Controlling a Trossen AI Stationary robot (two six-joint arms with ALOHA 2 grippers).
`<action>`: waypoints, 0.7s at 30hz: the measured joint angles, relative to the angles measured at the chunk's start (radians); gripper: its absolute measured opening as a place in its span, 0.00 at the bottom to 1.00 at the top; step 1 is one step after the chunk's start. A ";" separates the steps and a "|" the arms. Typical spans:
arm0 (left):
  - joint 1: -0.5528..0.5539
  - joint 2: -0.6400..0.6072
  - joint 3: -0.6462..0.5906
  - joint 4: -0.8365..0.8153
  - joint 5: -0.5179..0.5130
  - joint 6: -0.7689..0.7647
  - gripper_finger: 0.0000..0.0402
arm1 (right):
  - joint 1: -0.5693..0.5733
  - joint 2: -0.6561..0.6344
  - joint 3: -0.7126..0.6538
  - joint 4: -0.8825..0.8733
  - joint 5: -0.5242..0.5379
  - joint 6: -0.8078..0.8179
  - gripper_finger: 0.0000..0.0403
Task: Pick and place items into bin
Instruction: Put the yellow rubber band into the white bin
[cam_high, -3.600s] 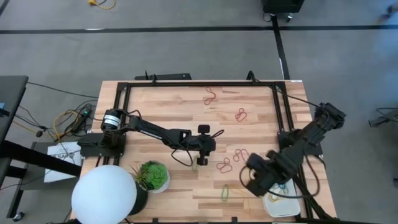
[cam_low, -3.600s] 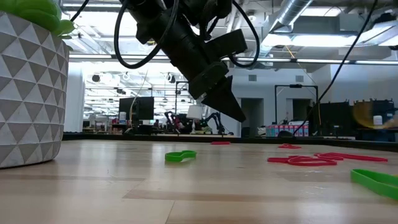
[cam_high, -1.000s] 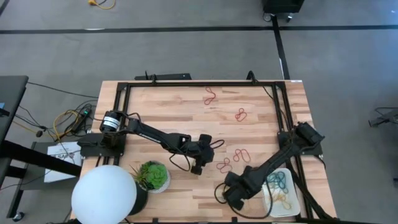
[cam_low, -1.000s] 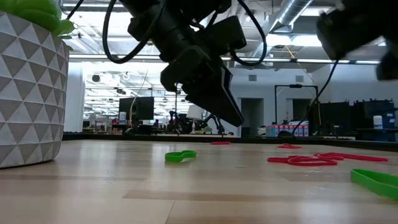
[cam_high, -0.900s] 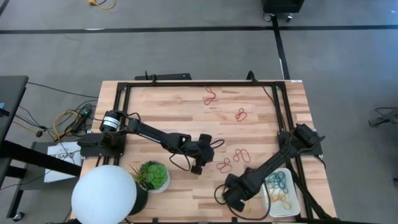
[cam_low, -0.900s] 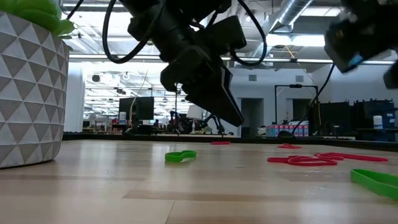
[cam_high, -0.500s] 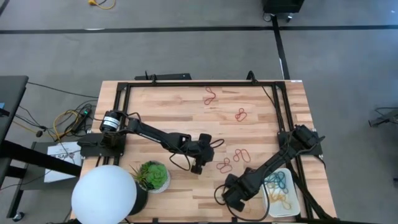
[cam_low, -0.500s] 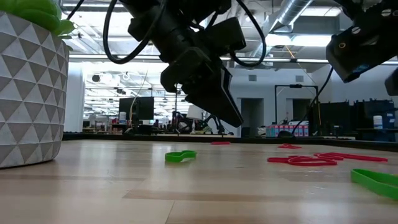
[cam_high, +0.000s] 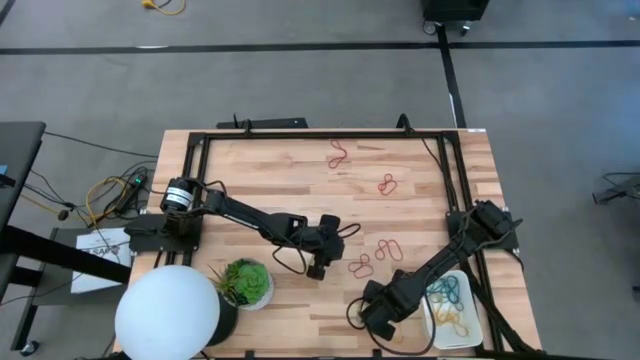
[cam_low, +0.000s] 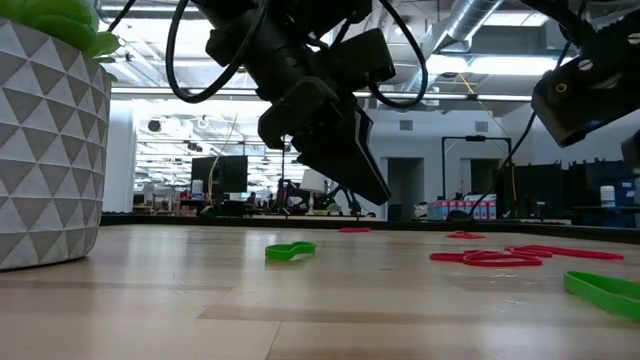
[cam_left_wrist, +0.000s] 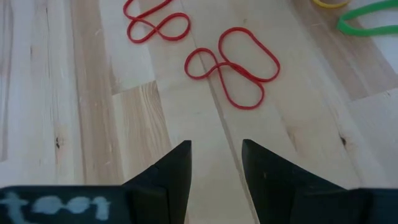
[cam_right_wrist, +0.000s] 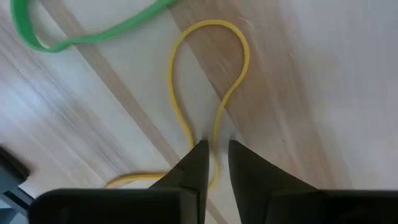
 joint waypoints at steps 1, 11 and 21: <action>0.000 0.000 0.000 0.000 0.000 0.000 0.33 | 0.000 0.000 0.000 0.000 0.003 -0.007 0.10; 0.000 0.000 0.000 -0.002 -0.002 0.000 0.33 | -0.013 -0.013 0.034 -0.042 -0.047 -0.041 0.01; 0.000 0.000 0.000 -0.006 -0.004 0.001 0.33 | 0.025 -0.181 0.253 -0.531 -0.141 0.097 0.00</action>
